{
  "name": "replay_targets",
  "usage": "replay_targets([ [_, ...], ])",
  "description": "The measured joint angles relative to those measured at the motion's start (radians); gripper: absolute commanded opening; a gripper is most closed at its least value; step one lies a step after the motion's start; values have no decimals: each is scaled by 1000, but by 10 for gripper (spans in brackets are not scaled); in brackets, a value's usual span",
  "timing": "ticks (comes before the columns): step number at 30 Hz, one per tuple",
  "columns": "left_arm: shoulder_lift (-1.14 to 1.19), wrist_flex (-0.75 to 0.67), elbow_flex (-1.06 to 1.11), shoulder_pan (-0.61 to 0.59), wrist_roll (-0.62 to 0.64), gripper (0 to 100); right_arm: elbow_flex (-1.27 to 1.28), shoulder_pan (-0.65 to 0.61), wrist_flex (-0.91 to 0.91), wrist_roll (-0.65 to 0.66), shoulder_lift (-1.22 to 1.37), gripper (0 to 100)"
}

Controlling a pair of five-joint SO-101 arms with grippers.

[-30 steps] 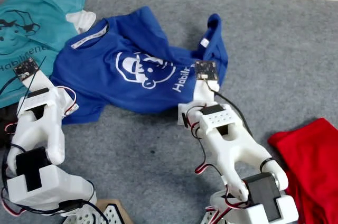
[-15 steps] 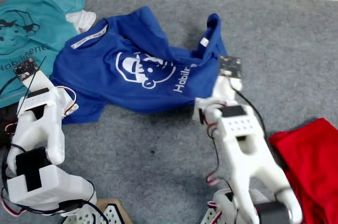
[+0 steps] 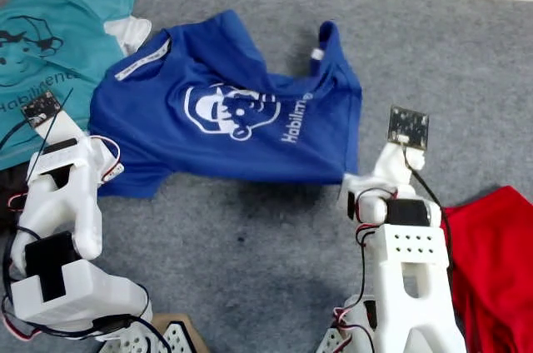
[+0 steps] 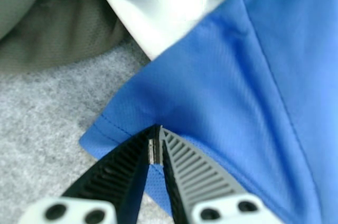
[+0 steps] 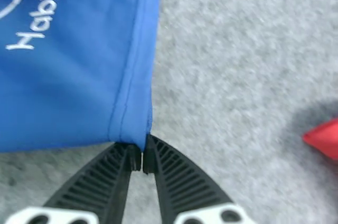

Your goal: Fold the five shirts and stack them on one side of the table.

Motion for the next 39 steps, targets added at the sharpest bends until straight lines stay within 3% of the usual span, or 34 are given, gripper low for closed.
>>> replay_targets([
  [3,0,0,0,0,0,6,25,20,23,57,11,19],
  [10,0,0,0,0,0,6,29,32,75,153,169,287],
  [24,-28,43,-14,-23,0,10,72,32,60,153,64,288],
  [32,-278,153,14,-129,-5,11,97,32,48,153,0,288],
  [36,-388,160,104,-153,-121,13,97,32,48,153,0,288],
  [39,-408,150,176,-153,-157,91,97,32,48,153,0,288],
])
